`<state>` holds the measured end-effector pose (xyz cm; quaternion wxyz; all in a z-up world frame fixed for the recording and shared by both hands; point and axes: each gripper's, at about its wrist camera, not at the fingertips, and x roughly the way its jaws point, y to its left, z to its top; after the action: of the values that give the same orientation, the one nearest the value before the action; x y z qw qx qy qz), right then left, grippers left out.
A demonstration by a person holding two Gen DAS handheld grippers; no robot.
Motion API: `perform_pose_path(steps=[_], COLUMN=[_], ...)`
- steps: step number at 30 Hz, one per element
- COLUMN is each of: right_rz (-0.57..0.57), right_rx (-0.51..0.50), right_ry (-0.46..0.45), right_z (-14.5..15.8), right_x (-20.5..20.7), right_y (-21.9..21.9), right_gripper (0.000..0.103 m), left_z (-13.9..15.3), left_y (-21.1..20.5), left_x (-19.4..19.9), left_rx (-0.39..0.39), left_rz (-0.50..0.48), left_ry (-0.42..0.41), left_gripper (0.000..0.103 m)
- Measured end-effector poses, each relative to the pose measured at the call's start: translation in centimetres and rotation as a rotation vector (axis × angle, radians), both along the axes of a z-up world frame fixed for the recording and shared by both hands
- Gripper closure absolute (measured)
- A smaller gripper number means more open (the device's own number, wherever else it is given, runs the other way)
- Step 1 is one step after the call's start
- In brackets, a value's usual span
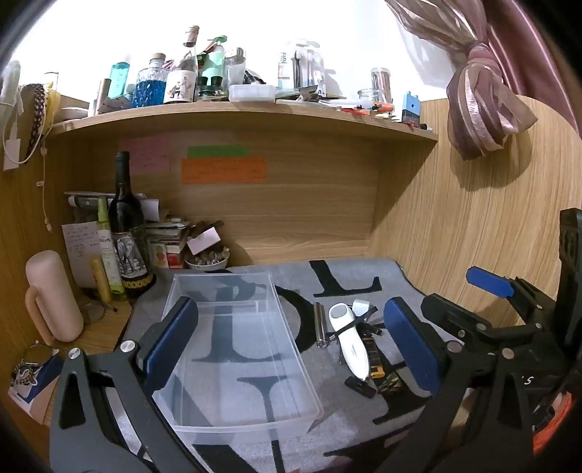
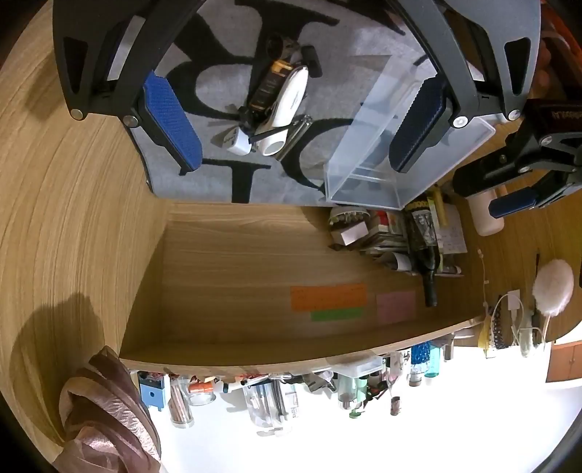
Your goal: Organize rigid objects
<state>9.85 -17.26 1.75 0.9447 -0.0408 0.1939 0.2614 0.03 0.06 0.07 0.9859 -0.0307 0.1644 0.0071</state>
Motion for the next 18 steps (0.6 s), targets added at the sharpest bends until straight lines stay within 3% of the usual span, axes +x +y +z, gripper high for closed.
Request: perform_pose_path(steps=[18], right_rz=[0.0], right_rx=[-0.002], right_ry=[0.0], right_z=[0.03], right_x=[0.0], right_y=[0.12], right_gripper=[0.0], left_z=[-0.61], left_y=[0.09], left_x=[0.39], left_rx=[-0.001], left_rz=[-0.002], left_ry=[0.005], left_gripper=[0.0])
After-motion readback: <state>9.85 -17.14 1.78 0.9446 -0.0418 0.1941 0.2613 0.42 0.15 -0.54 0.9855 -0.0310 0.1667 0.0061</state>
